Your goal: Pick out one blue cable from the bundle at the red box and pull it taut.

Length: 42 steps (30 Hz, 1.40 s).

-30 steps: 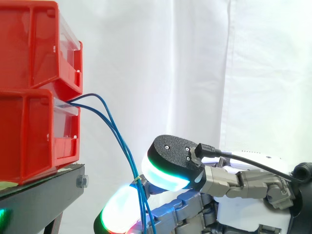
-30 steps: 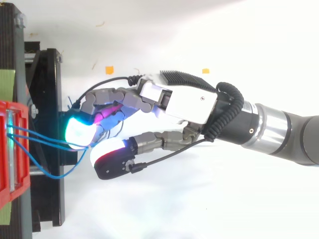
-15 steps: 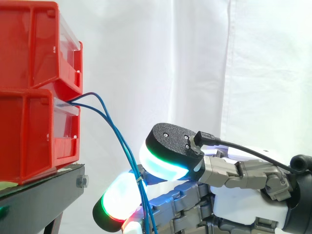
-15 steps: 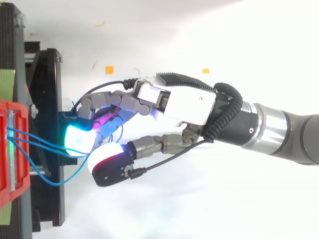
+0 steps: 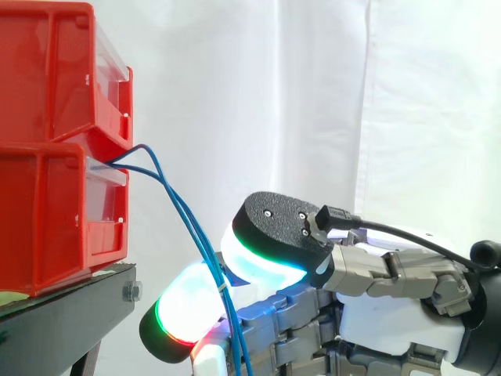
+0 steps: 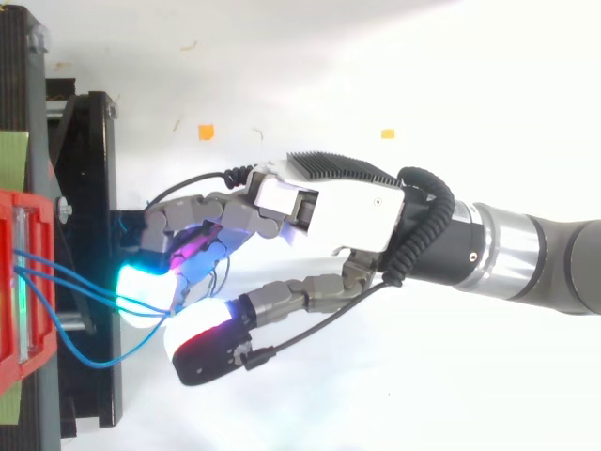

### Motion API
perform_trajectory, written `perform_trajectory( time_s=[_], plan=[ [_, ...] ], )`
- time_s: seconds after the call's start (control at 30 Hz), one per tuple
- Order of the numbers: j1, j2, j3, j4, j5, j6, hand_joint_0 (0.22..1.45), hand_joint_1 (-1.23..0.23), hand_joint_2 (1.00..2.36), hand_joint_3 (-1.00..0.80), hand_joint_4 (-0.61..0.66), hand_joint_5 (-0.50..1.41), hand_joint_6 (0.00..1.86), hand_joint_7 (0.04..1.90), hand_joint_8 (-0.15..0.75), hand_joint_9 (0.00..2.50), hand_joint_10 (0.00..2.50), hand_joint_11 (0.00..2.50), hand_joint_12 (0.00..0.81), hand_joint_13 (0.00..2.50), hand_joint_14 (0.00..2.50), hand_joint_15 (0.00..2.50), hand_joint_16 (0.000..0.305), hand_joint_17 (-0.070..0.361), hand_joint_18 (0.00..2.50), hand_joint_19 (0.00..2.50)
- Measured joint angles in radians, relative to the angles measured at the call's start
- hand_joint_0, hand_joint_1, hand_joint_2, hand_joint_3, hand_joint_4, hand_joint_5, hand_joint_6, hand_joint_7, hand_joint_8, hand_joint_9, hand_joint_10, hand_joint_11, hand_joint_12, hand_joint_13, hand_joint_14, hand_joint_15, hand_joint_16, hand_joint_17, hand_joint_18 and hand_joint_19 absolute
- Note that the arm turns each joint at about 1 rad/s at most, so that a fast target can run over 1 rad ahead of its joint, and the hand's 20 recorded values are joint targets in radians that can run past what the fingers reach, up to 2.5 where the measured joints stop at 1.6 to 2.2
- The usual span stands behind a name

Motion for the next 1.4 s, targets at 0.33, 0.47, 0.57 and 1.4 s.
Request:
perform_trajectory(
  time_s=[0.33, 0.47, 0.57, 1.4],
  plan=[
    [0.003, -0.001, -0.001, 0.006, -0.016, 0.034, 0.55, -0.67, 1.00, -0.50, 0.18, -0.13, 0.50, 1.16, 0.297, 0.96, 0.02, 0.47, 0.361, 0.89, 0.02, 0.44, 0.048, 0.107, 0.67, 0.51],
    [0.003, -0.001, -0.008, 0.008, -0.036, 0.075, 0.55, -0.66, 1.00, -0.50, 0.18, -0.13, 0.50, 1.16, 0.297, 0.96, 0.01, 0.48, 0.360, 0.89, 0.01, 0.44, 0.048, 0.107, 0.67, 0.51],
    [0.003, -0.001, -0.016, 0.010, -0.044, 0.112, 0.57, -0.65, 1.00, -0.46, 0.17, -0.12, 0.50, 1.17, 0.295, 0.96, 0.02, 0.47, 0.355, 0.90, 0.02, 0.45, 0.047, 0.105, 0.66, 0.51],
    [0.000, -0.001, -0.025, 0.004, -0.046, 0.380, 0.58, -0.73, 1.00, -0.50, 0.14, -0.15, 0.65, 0.96, 0.288, 0.97, 0.01, 0.51, 0.358, 0.95, 0.02, 0.48, 0.047, 0.107, 0.73, 0.54]
  ],
)
